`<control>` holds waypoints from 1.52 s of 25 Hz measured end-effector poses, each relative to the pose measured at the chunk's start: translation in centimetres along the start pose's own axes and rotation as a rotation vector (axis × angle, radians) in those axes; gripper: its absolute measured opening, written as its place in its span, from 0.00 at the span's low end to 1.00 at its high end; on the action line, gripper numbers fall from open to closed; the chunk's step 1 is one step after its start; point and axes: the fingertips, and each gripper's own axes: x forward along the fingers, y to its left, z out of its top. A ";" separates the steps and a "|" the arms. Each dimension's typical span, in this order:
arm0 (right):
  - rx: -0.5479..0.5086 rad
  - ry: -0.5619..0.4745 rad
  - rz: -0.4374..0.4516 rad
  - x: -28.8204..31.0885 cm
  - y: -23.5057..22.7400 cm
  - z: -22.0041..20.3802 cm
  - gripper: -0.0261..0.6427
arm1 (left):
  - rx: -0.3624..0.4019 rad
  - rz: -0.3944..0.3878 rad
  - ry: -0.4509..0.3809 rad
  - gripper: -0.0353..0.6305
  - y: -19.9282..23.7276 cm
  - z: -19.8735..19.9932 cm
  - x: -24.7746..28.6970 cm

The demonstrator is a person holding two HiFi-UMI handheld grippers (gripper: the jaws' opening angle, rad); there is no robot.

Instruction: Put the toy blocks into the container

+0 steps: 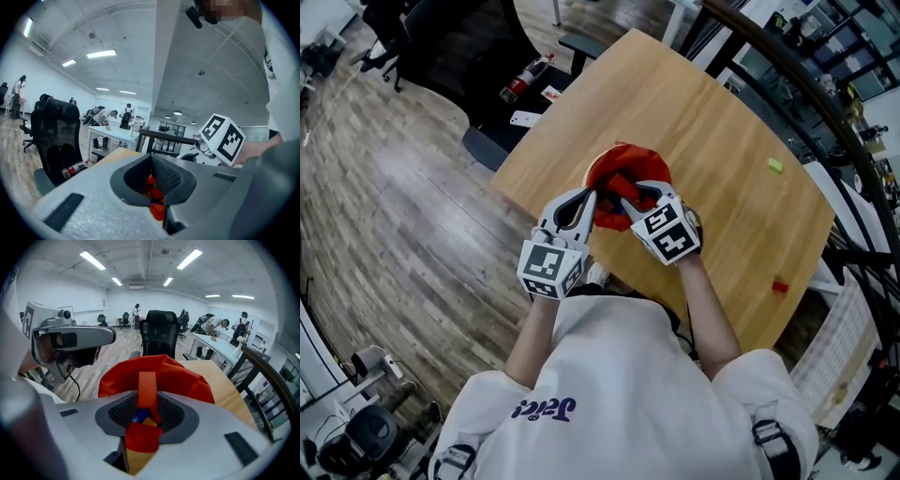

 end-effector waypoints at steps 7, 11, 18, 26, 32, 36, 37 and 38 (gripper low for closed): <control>-0.046 0.113 -0.009 2.5 0.4 -0.9 0.24 | -0.018 0.039 -0.001 0.07 1.1 -0.8 -0.7; -0.019 0.120 0.019 2.7 1.0 -1.4 0.40 | -0.024 0.038 -0.002 0.07 0.8 -0.8 -1.0; 0.020 0.030 -0.011 1.0 0.8 -1.3 0.40 | -0.011 -0.008 0.005 0.07 -0.7 -1.0 -0.2; 0.162 -0.099 -0.153 -4.4 -2.3 -4.0 0.40 | 0.022 -0.133 0.025 0.07 -5.7 -1.3 2.3; 0.303 -0.118 -0.271 -9.4 -4.7 -9.8 0.40 | 0.070 -0.300 0.056 0.07 -12.6 -1.9 5.2; 0.383 -0.156 -0.370 -12.8 -6.4 -13.2 0.40 | 0.096 -0.400 0.089 0.07 -17.1 -3.0 6.8; 0.397 -0.168 -0.392 -13.6 -6.8 -14.0 0.40 | 0.099 -0.420 0.099 0.07 -18.1 -3.5 7.2; 0.412 -0.179 -0.412 -14.4 -7.1 -14.8 0.40 | 0.103 -0.440 0.110 0.07 -19.1 -3.9 7.6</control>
